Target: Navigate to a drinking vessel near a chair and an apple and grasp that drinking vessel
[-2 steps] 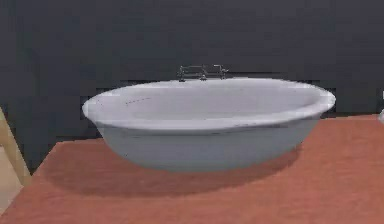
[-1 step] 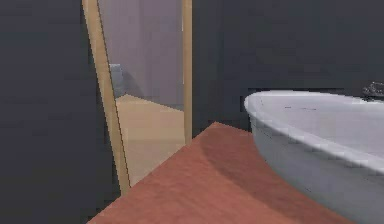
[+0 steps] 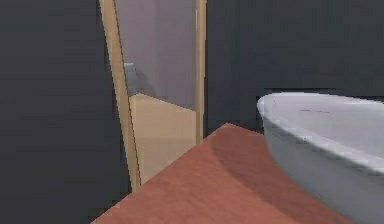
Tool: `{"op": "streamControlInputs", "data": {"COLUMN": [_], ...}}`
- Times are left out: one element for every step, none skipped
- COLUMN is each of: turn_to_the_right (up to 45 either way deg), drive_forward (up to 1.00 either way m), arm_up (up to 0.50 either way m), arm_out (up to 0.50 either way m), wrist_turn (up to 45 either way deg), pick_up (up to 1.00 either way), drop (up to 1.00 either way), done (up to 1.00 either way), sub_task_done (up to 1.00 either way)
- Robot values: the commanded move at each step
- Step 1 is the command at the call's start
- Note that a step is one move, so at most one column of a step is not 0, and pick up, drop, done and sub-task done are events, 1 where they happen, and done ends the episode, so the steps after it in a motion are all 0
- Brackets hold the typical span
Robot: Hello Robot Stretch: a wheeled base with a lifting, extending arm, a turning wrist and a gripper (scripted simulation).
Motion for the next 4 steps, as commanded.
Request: {"op": "streamControlInputs", "data": {"turn_to_the_right": [0.0,-3.0,0.0,-33.0], "drive_forward": [1.00,0.00,0.70,0.00], "arm_up": [0.00,0.00,0.00,0.00], "arm_out": [0.00,0.00,0.00,0.00], "wrist_turn": [0.0,0.0,0.0,0.0], "pick_up": [0.00,0.00,0.00,0.00], "drop": [0.00,0.00,0.00,0.00], "done": [0.00,0.00,0.00,0.00], "sub_task_done": [0.00,0.00,0.00,0.00]}}
